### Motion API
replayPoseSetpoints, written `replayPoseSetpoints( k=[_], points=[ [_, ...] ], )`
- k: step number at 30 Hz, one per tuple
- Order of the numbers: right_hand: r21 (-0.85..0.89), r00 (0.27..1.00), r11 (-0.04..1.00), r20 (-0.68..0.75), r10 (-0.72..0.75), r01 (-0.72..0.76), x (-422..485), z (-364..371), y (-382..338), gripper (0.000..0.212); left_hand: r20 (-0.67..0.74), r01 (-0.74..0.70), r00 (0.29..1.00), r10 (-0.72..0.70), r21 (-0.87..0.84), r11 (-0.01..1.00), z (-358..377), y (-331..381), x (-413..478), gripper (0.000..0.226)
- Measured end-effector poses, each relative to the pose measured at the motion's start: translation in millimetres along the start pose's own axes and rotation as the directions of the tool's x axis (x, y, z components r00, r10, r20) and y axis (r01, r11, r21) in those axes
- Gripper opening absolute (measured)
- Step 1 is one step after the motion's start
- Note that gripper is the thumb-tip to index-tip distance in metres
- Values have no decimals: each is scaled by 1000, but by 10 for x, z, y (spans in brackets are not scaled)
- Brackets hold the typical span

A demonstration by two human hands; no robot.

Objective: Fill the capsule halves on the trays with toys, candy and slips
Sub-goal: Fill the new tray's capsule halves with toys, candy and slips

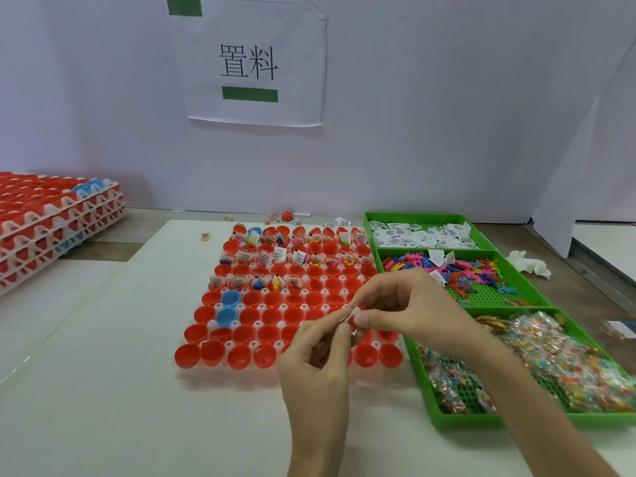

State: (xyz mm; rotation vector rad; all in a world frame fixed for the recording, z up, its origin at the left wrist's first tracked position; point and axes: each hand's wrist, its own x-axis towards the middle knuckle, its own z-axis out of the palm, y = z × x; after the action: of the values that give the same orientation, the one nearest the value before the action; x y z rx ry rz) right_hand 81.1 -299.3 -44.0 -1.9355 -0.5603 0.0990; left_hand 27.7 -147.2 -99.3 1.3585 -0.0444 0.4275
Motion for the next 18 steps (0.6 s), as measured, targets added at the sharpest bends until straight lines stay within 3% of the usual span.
replayPoseSetpoints(
  k=[5, 8, 13, 18],
  points=[
    [-79, 989, 995, -136, 56, -67, 170, -101, -43, 9, -138, 30, 990, -38, -57, 998, 4, 6, -11, 35],
    [-279, 973, 954, -225, 47, -111, 457, -127, -21, 11, -180, 15, 983, -21, -36, 999, -13, 23, -19, 42],
    [-509, 989, 853, -134, 56, -117, 932, 68, 128, 8, -197, -29, 980, 27, -11, 1000, -26, 53, -14, 46],
    [-581, 990, 803, -124, 70, -130, 1180, 172, 225, 9, -205, -38, 978, 35, -12, 999, -30, 39, 4, 47]
  ],
)
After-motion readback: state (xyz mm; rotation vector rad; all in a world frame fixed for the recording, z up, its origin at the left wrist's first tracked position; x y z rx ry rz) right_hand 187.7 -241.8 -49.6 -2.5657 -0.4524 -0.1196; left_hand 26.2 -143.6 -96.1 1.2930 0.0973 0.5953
